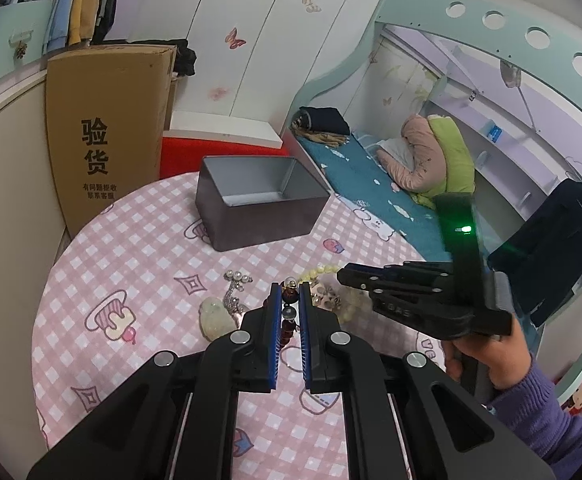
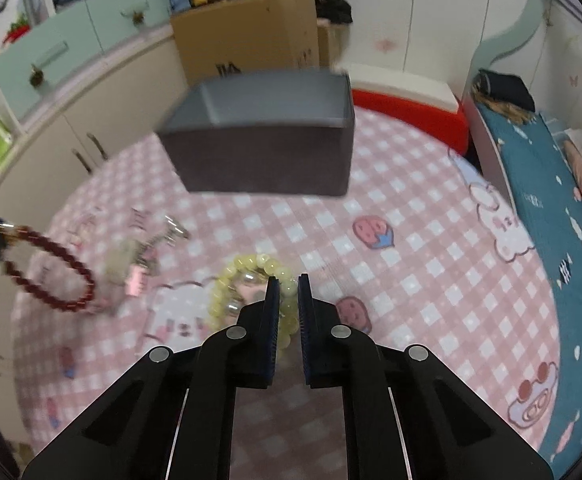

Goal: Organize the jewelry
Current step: 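Lift the red bracelet with the left tool while the right tool grasps the yellow bead bracelet, then carry both bracelets over the grey metal box and open both tools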

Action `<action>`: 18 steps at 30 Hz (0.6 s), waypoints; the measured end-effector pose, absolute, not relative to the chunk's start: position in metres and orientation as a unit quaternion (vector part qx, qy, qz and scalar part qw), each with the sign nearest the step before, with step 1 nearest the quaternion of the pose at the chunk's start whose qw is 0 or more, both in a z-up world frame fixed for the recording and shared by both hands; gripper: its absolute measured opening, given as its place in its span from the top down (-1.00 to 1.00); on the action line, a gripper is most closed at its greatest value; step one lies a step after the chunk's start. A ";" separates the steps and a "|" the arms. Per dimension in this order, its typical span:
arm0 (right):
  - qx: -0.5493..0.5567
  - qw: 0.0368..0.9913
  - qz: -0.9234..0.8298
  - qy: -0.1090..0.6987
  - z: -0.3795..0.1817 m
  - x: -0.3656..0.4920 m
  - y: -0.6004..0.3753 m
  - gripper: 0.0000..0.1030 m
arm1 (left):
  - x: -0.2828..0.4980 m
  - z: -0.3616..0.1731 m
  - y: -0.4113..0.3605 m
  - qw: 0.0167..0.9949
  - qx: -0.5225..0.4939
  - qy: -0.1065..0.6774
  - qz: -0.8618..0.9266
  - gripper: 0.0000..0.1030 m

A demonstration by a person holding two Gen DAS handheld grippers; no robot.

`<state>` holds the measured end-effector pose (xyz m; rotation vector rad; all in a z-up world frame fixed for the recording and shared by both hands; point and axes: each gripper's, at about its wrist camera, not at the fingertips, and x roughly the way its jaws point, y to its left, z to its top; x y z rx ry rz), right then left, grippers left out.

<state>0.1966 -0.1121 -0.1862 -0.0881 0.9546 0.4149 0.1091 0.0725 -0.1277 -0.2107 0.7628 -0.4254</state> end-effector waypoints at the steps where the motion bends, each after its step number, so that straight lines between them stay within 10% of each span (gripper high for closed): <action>1: -0.043 0.870 0.200 0.449 -0.180 0.194 -0.112 0.81 | 0.109 -0.127 0.071 0.901 -0.101 0.368 -0.207 0.87; 18: -0.001 0.908 0.213 0.361 -0.091 0.198 -0.116 0.81 | 0.158 -0.064 0.048 0.910 -0.075 0.321 -0.252 0.87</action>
